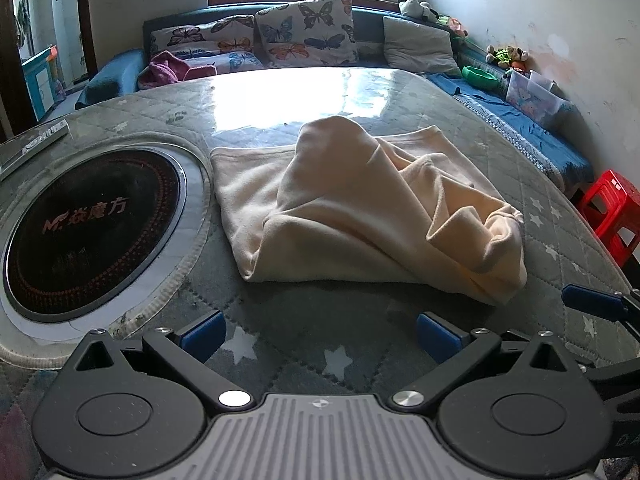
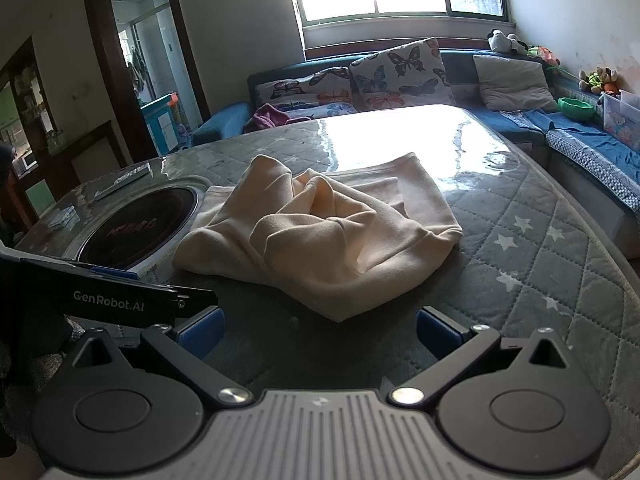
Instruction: Fold clothes
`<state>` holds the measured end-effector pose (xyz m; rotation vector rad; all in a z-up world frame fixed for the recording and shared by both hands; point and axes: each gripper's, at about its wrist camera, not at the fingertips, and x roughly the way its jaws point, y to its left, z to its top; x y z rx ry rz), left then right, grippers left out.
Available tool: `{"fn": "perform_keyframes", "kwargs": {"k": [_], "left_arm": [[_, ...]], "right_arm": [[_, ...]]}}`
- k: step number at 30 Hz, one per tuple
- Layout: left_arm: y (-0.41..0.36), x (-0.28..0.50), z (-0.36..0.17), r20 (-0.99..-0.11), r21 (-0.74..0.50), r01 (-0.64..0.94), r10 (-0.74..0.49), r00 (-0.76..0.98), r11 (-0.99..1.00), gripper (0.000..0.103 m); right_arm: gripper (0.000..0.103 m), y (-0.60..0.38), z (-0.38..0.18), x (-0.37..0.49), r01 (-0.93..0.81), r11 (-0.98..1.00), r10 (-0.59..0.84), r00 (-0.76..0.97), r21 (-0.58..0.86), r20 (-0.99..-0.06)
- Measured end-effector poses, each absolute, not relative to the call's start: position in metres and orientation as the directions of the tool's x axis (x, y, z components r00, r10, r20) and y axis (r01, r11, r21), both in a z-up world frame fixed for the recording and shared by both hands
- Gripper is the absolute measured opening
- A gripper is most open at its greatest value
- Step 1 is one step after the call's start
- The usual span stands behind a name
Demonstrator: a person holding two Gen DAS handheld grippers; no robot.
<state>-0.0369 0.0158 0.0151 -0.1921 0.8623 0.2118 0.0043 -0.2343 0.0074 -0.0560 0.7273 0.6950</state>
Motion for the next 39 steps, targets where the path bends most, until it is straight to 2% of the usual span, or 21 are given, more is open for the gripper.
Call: {"fn": "perform_keyframes", "kwargs": {"k": [39], "left_arm": [[0.0122, -0.0336, 0.0169, -0.776, -0.069, -0.257, 0.11, 0.621, 0.964, 0.103]], "right_arm": [[0.103, -0.2334, 0.0063, 0.0072, -0.598, 0.781, 0.556, 0.533, 0.181, -0.638]]}}
